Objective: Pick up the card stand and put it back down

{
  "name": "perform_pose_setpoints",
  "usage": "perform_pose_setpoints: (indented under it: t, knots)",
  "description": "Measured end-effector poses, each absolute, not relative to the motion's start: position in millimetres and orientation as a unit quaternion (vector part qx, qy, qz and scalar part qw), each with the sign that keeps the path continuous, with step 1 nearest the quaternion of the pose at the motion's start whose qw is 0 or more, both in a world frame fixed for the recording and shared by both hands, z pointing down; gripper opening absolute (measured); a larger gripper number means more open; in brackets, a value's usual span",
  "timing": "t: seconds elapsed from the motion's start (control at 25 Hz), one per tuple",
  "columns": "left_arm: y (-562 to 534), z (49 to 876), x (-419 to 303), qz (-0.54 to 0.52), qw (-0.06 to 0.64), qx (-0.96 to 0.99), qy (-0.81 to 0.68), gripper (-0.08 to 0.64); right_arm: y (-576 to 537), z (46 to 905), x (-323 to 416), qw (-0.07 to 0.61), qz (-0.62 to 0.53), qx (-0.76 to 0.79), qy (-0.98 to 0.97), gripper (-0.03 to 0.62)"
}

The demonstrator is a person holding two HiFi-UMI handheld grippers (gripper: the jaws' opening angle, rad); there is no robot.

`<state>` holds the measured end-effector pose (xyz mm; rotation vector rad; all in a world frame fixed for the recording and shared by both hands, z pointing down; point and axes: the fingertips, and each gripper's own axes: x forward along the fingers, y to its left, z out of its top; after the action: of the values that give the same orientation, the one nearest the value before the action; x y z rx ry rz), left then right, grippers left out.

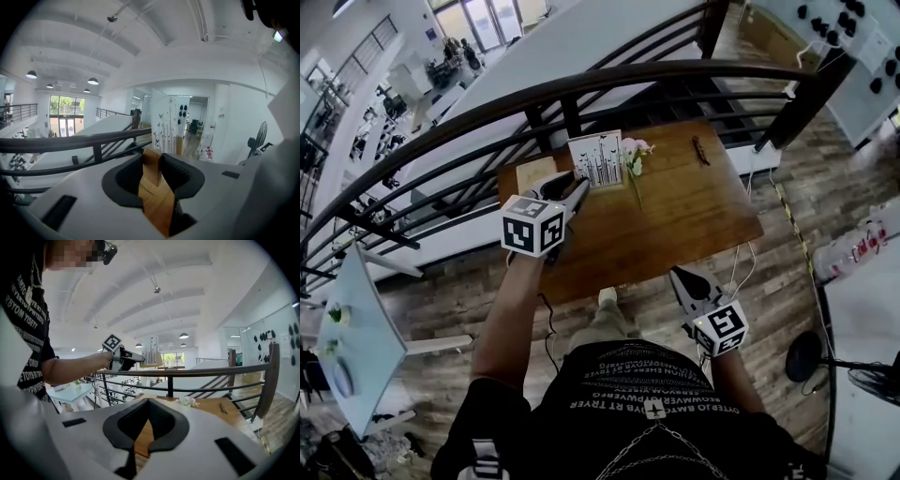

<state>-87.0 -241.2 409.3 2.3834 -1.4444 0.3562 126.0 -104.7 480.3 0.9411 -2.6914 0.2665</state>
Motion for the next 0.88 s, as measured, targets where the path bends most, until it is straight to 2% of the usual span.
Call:
perform_pose_setpoints:
  t: [0.44, 0.88]
  knots:
    - [-252, 366, -94, 0.113, 0.138, 0.838, -0.516, 0.143, -103, 486, 133, 0.144, 0.097, 0.329, -0.928, 0.014]
    - [-259, 377, -94, 0.109, 0.143, 0.838, -0.516, 0.143, -110, 495, 134, 0.147, 0.107, 0.33, -0.926, 0.014]
